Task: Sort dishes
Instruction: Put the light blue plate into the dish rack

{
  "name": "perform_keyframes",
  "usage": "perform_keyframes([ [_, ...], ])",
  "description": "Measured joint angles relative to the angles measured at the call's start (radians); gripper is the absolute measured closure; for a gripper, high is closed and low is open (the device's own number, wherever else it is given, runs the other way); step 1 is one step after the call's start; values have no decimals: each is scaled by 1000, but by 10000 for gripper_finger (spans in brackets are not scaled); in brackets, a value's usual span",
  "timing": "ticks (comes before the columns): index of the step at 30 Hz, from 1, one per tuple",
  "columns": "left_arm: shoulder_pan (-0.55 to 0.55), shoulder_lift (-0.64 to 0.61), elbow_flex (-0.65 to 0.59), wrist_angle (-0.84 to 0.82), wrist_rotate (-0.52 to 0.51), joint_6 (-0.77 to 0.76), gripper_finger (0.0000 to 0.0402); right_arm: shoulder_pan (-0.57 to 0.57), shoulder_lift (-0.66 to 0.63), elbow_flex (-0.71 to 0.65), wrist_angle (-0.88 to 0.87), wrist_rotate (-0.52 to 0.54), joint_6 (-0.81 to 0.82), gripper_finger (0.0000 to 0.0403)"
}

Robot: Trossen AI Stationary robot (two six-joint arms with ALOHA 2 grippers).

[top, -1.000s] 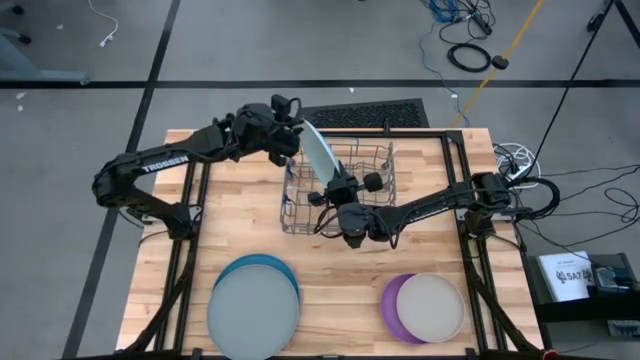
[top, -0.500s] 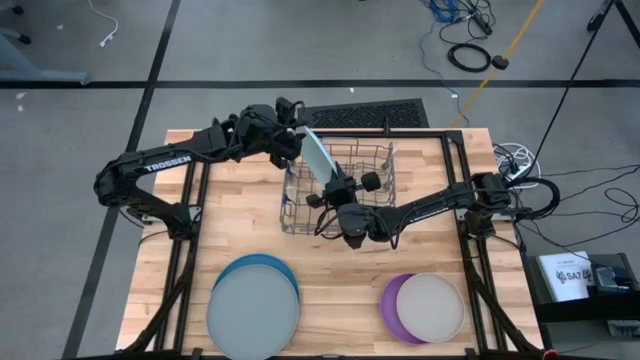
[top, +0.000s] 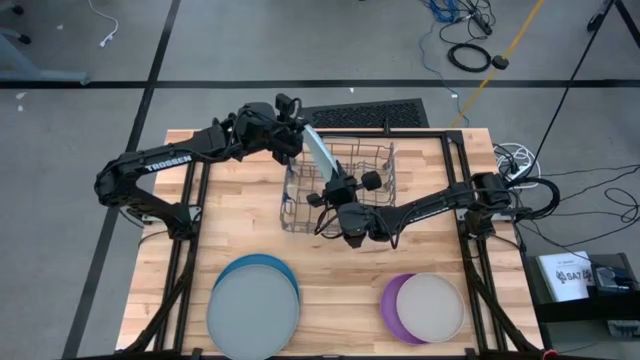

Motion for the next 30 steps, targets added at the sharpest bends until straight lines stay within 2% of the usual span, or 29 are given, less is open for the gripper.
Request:
perform_keyframes([
  [5, -1, 0, 0, 6, 0, 18, 398, 6, 0, 0, 0, -4, -18, 385],
  [15, -11, -6, 0, -20, 10, 47, 400, 72, 0, 0, 50, -15, -178, 333],
  [23, -23, -14, 0, -107, 19, 82, 401, 147, 0, 0, 193, -12, -361, 312],
  [30, -50, -90, 0, -159, 29, 149, 401, 184, 0, 0, 319, -10, -480, 307],
])
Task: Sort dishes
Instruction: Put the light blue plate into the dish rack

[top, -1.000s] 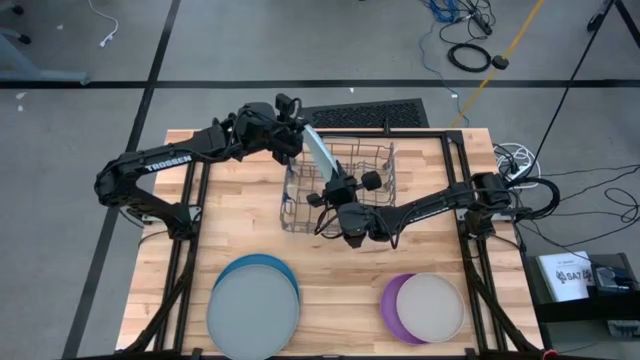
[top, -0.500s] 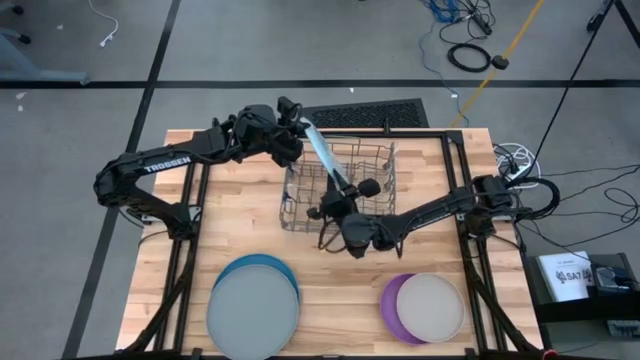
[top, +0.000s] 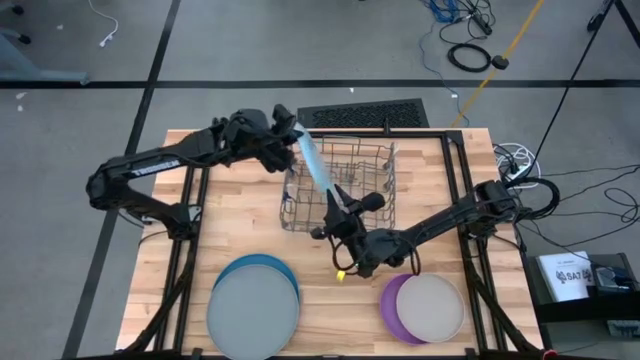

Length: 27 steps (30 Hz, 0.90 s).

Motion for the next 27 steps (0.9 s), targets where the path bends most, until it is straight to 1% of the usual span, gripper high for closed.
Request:
perform_keyframes([
  [3, -4, -54, 0, -25, 4, 3, 401, 7, -4, 0, -4, 0, -1, 307],
  [7, -12, -130, 7, -85, 50, 25, 402, 13, -9, 0, -6, -3, -3, 307],
  [11, -15, -169, 45, -212, 50, 28, 401, 20, -18, 0, 0, -18, -10, 307],
  [13, -19, -178, 55, -238, 50, 44, 402, 20, -18, 0, 1, -19, -11, 307],
  [18, -37, -183, 57, -264, 50, 67, 402, 19, -18, 0, 1, -24, -2, 307],
  [23, -37, -150, 57, -277, 49, 78, 402, 20, -18, 0, 1, -27, 2, 307],
  [27, -35, -123, 58, -268, 51, 77, 402, 20, -18, 0, 1, -59, -1, 307],
])
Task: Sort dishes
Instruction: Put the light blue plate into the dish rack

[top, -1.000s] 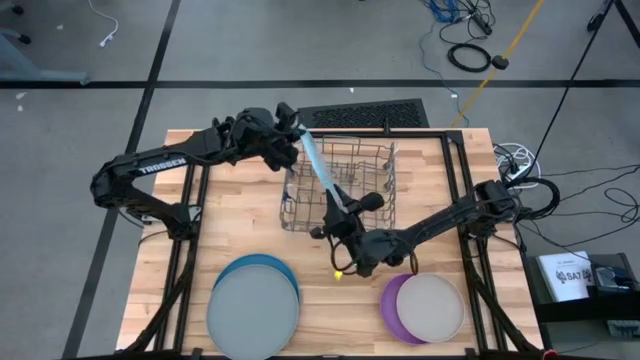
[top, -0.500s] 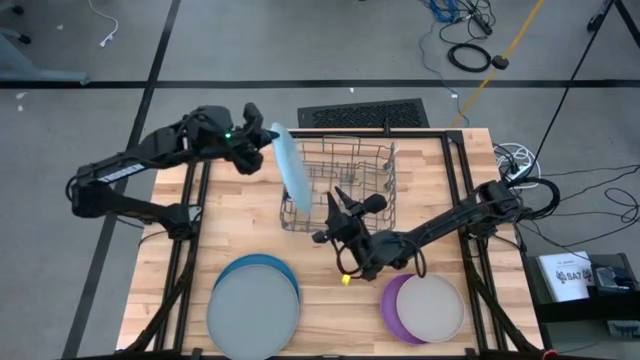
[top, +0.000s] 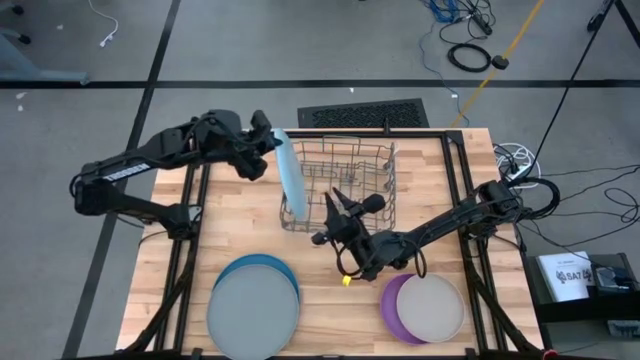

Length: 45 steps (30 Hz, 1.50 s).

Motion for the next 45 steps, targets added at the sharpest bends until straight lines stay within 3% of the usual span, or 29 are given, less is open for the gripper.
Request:
perform_keyframes([
  [14, 15, 120, 0, 14, 28, -3, 402, -3, 0, 0, 0, -71, 11, 307],
  [26, -1, 111, 0, 68, 31, 22, 401, -10, 0, 0, 0, -72, 4, 307],
  [45, 21, 124, 0, 108, 134, 4, 401, -11, 0, 0, 0, -96, 6, 307],
])
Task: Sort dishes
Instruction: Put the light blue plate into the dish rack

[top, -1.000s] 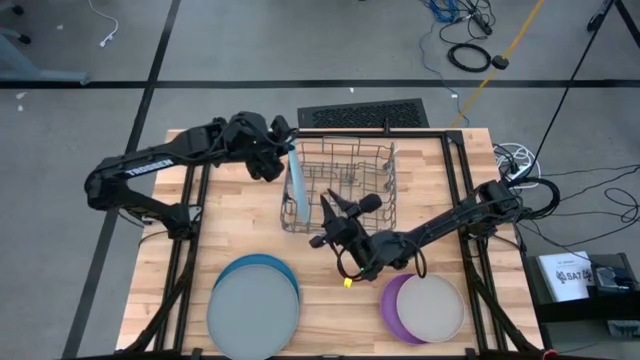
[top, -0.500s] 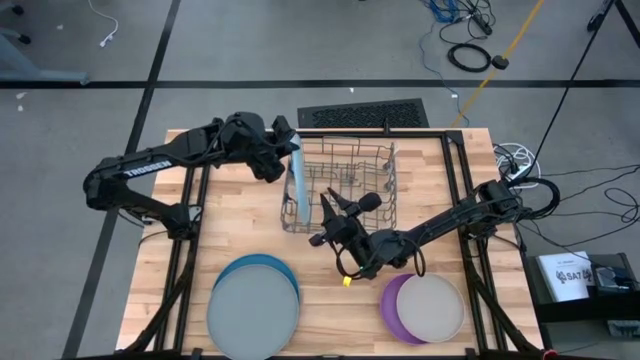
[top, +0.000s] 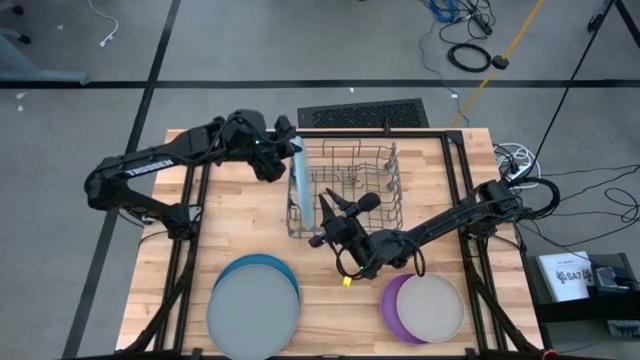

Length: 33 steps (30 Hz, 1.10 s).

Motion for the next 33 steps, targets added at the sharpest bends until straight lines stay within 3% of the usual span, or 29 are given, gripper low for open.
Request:
perform_keyframes([
  [22, 53, 87, 0, 8, 46, -40, 401, 0, 0, 0, 0, 0, -11, 307],
  [33, 58, 93, 0, 24, 46, -97, 368, 0, 0, 0, 0, 0, -22, 307],
])
